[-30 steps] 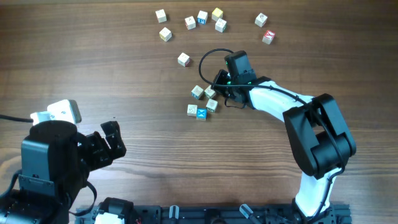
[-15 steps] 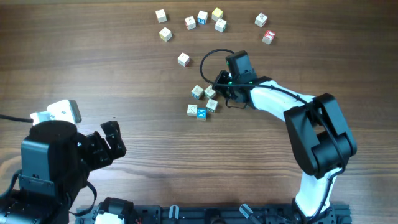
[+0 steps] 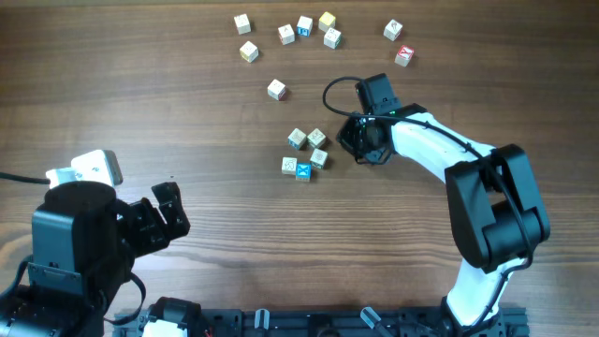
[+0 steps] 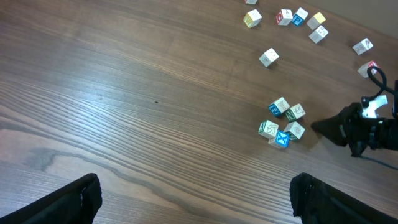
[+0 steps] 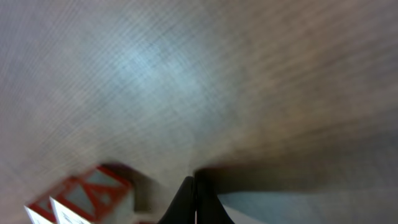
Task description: Form a circle
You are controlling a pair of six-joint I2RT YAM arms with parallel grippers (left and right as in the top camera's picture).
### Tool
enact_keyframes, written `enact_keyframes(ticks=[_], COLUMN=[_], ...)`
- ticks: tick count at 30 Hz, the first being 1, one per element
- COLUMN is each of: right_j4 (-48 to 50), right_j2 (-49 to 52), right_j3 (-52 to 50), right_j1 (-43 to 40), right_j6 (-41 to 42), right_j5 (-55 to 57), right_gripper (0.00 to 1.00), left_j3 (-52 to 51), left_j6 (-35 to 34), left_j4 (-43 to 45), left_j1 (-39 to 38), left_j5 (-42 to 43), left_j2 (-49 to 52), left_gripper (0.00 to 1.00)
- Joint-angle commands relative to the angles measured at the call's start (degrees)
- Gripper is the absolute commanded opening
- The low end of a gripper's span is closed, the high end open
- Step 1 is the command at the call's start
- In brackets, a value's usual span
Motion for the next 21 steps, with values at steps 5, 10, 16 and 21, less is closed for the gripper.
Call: enact_keyframes(ticks=[5,10,16,21], right_j4=[-6.8,-10.0,-11.8,-11.3], right_j2=[1.8,1.8,1.8,1.8], right_j3=[-1.4,-1.4,-1.4,-1.4], right_j1=[3.1,6.2,7.6,8.0], right_j6=[0.6,2.0,4.1,4.2], right_j5=[-4.9,-4.8,-4.4,-4.6], right_gripper=[0.05,0.04,0.05,0.05], left_j3=[0.0,0.0,0.0,0.0], left_j6=[-0.3,-0.3,-0.3,-0.3], left_j4=[0.1,0.1,0.2,0.2], left_j1=[0.4,0.4,0.4,0.4], left_j5=[-0.7,-0.7,-0.7,-0.7], left_j2=[0.0,0.0,0.0,0.0], left_gripper=[1.00,1.00,1.00,1.00])
